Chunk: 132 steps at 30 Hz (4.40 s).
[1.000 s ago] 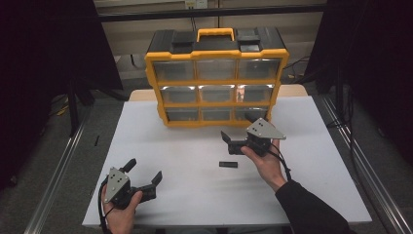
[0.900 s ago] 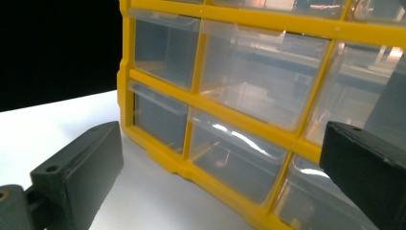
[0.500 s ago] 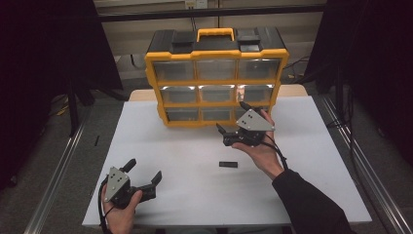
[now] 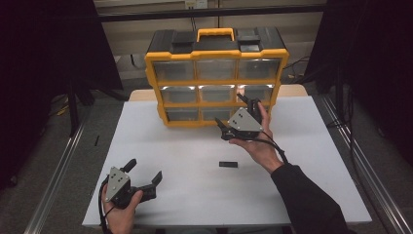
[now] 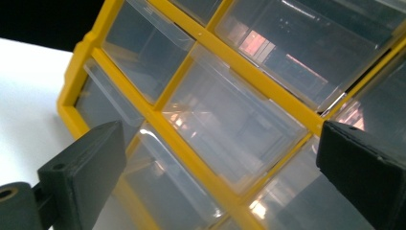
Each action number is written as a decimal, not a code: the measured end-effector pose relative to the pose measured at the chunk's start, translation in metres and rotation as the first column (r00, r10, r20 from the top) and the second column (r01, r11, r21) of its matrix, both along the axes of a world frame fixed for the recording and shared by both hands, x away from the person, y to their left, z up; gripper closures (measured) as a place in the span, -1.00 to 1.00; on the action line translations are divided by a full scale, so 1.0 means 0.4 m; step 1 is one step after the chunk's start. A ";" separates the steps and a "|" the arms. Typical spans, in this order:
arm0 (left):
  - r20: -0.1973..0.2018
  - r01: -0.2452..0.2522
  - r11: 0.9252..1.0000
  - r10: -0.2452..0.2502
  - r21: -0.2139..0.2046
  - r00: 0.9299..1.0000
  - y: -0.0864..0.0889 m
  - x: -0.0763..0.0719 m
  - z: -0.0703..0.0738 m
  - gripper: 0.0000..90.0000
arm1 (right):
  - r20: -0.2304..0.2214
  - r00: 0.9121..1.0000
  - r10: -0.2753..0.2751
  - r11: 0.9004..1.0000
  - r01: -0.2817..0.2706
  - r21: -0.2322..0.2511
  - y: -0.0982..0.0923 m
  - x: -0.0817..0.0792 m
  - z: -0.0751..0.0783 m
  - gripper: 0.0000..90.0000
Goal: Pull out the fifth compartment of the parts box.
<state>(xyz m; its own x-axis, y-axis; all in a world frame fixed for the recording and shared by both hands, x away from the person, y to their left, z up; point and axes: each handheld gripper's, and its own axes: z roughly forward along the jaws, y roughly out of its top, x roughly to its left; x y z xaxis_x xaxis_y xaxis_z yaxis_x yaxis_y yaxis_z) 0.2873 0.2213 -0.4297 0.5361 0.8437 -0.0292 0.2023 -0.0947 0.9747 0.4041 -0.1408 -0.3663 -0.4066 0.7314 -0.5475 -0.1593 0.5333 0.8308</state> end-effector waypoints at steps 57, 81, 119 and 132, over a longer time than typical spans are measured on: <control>0.023 0.021 0.999 -0.022 0.037 1.000 -0.004 -0.004 0.002 -0.94 | 0.364 0.926 -0.099 0.723 0.318 -0.613 0.041 0.111 -0.021 0.26; 0.022 0.023 0.998 -0.024 0.051 0.999 -0.007 -0.004 0.000 -0.93 | 0.446 0.892 -0.076 0.634 0.389 -0.668 0.044 0.120 -0.028 0.69; 0.036 0.022 0.999 -0.023 0.047 0.999 -0.006 -0.005 0.003 -0.93 | 0.444 0.895 -0.048 0.660 0.362 -0.658 0.040 0.085 -0.016 0.79; 0.042 0.014 0.999 -0.016 0.037 0.999 -0.006 -0.005 0.004 -0.93 | 0.445 0.894 -0.046 0.675 0.356 -0.646 0.040 0.061 -0.016 0.78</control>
